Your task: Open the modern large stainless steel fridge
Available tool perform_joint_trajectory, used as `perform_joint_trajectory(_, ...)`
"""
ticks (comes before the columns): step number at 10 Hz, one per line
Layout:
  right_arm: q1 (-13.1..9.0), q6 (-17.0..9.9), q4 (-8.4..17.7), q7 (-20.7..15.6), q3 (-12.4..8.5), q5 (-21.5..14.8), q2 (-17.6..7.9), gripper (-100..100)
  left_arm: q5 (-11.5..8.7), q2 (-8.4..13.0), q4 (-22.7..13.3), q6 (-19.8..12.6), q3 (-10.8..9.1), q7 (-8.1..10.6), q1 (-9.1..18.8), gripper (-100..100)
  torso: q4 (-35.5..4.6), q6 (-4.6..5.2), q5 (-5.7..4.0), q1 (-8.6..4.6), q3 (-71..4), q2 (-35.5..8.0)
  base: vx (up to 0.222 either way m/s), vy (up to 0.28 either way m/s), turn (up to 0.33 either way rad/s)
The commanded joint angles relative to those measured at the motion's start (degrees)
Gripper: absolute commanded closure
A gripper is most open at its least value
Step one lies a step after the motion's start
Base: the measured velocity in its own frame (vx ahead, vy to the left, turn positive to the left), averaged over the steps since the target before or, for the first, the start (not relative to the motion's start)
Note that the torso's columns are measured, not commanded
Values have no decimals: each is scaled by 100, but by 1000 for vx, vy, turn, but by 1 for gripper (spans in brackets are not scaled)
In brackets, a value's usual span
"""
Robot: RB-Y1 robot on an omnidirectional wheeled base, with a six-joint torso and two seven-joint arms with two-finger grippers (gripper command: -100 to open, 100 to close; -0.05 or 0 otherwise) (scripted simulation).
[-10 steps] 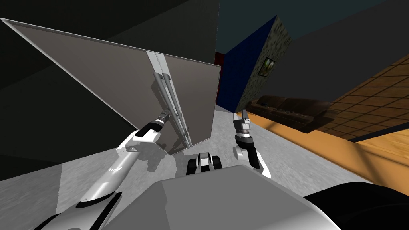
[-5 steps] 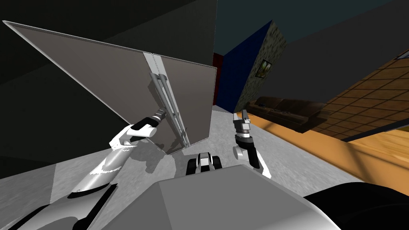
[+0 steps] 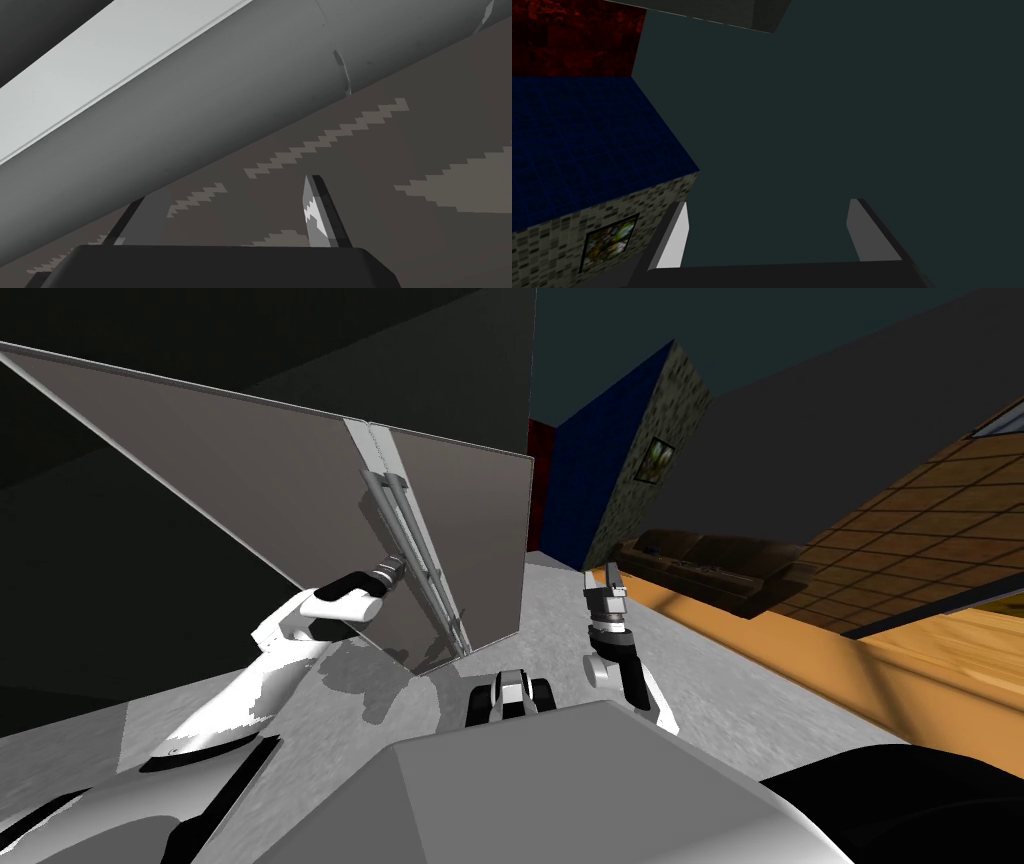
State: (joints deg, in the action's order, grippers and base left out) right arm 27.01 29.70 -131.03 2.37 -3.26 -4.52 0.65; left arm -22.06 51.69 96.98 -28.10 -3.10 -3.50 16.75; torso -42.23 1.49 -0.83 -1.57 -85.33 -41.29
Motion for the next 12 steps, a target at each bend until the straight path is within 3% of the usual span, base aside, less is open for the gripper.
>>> perform_joint_trajectory(1, 0, 0, 0, 0, 0, 0, 0, 0, -76, 241, -137, -300, 7, -16, 341, -100, -6, 8, -8, -9, 3, -4, -38, -83, -43)
perform_joint_trajectory(6, 0, 0, 0, 0, -1, 0, -1, 0, -76, 241, -137, -300, 7, -16, 437, -100, -16, 24, -26, -30, 5, -11, -3, -19, -5)
perform_joint_trajectory(7, 0, 0, 0, 0, 0, 0, -1, 0, -149, 476, -334, -558, -9, -33, 571, -100, -17, 27, -31, -31, -4, -1, -27, -66, -74)
perform_joint_trajectory(11, 0, 0, 0, 0, -1, 0, -1, 0, -149, 476, -334, -558, -9, -33, 670, -100, -34, 32, -46, -37, 4, -17, -11, -30, 7)
perform_joint_trajectory(12, 0, 0, 0, 0, 0, 0, -1, 0, -220, 710, -527, -809, -25, -50, 849, -100, -35, 23, -46, -34, 2, -14, -12, -54, -16)
